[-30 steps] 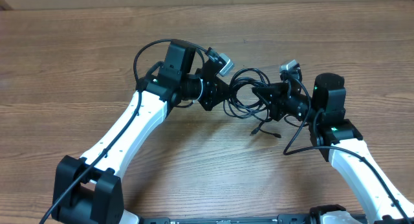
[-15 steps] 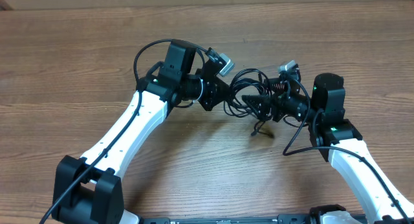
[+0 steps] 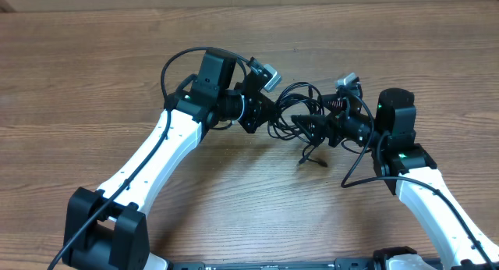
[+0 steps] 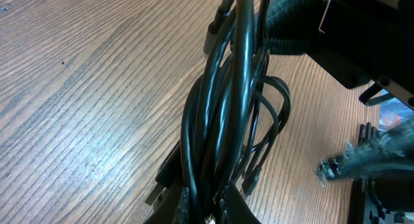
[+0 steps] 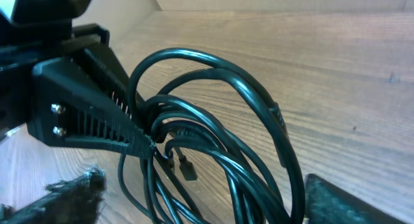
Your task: Untangle cables
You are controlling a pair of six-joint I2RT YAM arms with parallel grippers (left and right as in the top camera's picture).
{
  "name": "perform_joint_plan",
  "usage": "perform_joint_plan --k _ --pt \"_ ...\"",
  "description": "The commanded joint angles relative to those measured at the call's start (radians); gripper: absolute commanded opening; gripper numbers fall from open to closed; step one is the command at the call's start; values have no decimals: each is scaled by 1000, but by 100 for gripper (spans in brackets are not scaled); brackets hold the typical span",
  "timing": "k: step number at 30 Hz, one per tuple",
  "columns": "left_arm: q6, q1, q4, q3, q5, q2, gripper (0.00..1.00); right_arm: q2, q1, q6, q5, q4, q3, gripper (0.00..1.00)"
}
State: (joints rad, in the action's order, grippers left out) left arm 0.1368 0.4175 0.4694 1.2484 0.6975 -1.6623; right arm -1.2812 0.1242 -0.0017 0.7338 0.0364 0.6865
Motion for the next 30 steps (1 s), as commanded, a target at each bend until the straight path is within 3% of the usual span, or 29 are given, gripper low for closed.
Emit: perform_joint_plan --k 1,4,8,13,14,23,30 --pt "4 2 -3 -2 18 15 4 11 -1 -18 4 6 14 83" --pt "4 2 -5 -2 42 15 4 11 -1 -91 0 1 14 61" --pt "4 2 -18 -2 91 15 4 11 -1 -173 0 -15 14 52" --pt "5 2 -26 -2 96 15 4 11 -1 -191 -1 -31 14 8" --pt "5 2 -26 -2 96 15 4 11 -1 -190 0 -31 14 4" --pt "-6 -5 -21 -2 42 15 4 11 -2 -117 3 -18 14 4" --pt "-233 -42 -2 -2 -163 15 4 11 -2 -99 100 8 14 4"
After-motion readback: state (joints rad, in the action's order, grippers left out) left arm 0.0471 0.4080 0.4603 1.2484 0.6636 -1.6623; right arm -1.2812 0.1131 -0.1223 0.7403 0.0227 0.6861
